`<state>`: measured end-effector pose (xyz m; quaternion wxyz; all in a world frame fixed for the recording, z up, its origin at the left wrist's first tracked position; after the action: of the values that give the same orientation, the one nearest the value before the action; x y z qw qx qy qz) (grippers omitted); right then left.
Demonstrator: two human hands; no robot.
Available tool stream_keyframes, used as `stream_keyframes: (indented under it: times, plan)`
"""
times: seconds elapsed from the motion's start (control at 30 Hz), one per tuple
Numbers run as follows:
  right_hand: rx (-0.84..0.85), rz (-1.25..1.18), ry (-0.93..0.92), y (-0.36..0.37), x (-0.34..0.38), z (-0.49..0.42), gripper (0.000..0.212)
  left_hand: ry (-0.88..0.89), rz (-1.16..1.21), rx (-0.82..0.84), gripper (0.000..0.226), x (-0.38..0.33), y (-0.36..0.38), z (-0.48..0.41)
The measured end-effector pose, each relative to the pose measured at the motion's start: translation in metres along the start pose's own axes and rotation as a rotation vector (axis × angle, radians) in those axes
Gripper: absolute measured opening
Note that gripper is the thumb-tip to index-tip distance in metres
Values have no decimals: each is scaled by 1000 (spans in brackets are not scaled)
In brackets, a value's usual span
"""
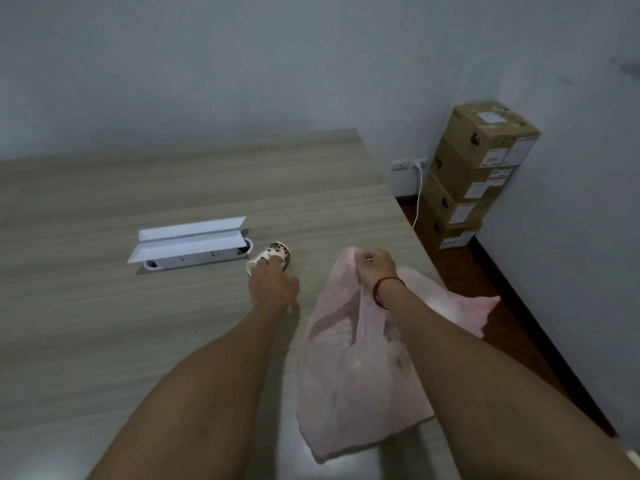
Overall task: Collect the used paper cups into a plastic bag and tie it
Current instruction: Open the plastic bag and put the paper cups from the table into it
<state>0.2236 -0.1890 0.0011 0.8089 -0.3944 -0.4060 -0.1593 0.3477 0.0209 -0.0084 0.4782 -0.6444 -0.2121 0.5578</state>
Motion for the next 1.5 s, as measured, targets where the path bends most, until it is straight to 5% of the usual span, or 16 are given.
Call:
stream_keyframes:
  times: [0.1, 0.2, 0.6, 0.9, 1.1, 1.5]
  plan:
    - [-10, 76, 18, 17, -7, -16, 39, 27, -82, -98, 69, 13, -9, -34]
    - [0, 104, 57, 31, -16, -28, 38, -27, -137, 7, 77, 37, 11, -65]
    - [-16, 71, 73, 41, -16, -30, 34, -208, 80, 68, 68, 55, 37, -49]
    - [-65, -100, -6, -16, 5, 31, 28, -114, 390, 116, 71, -1, 19, 50]
    - [-162, -245, -71, -71, 13, 92, 29, -11, 625, 46, 47, -27, 6, 126]
    - [95, -342, -129, -72, 27, 140, 20, -149, 616, 213, 52, -46, 32, 154]
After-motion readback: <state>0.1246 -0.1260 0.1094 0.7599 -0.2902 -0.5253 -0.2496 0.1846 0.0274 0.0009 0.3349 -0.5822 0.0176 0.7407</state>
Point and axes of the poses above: each hand's wrist, its own z-axis away from the middle knuckle, its own y-axis out of the palm, x = y × z, the point moved 10 cm from there along -z, towards the middle knuckle, and after that the axes turned 6 degrees about y, right-handed, at the moved point
